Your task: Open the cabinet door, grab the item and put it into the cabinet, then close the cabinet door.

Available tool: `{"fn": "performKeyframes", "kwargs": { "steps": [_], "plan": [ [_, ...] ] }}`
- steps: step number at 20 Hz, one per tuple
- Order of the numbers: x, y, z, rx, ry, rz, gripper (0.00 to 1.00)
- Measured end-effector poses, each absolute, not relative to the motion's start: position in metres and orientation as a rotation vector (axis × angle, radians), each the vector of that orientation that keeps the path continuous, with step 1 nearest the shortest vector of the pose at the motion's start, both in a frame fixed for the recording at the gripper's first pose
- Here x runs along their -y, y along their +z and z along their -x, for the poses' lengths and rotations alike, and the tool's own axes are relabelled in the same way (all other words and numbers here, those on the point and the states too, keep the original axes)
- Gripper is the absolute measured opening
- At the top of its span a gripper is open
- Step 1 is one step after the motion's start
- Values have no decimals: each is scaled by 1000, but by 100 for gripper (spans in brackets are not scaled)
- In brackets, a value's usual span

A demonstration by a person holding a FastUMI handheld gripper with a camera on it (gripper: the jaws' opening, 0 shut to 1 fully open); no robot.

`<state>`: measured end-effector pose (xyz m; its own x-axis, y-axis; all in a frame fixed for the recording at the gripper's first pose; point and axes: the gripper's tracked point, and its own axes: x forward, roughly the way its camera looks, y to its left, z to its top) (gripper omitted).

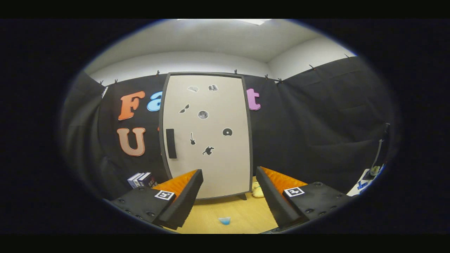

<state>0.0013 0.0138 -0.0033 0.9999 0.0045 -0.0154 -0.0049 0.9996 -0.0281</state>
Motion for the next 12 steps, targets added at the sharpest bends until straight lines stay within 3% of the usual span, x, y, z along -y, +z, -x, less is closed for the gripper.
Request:
{"fn": "performKeyframes", "kwargs": {
  "steps": [12],
  "plan": [
    [-90, 6, -68, -41, 133, 39, 98]
  ]
}}
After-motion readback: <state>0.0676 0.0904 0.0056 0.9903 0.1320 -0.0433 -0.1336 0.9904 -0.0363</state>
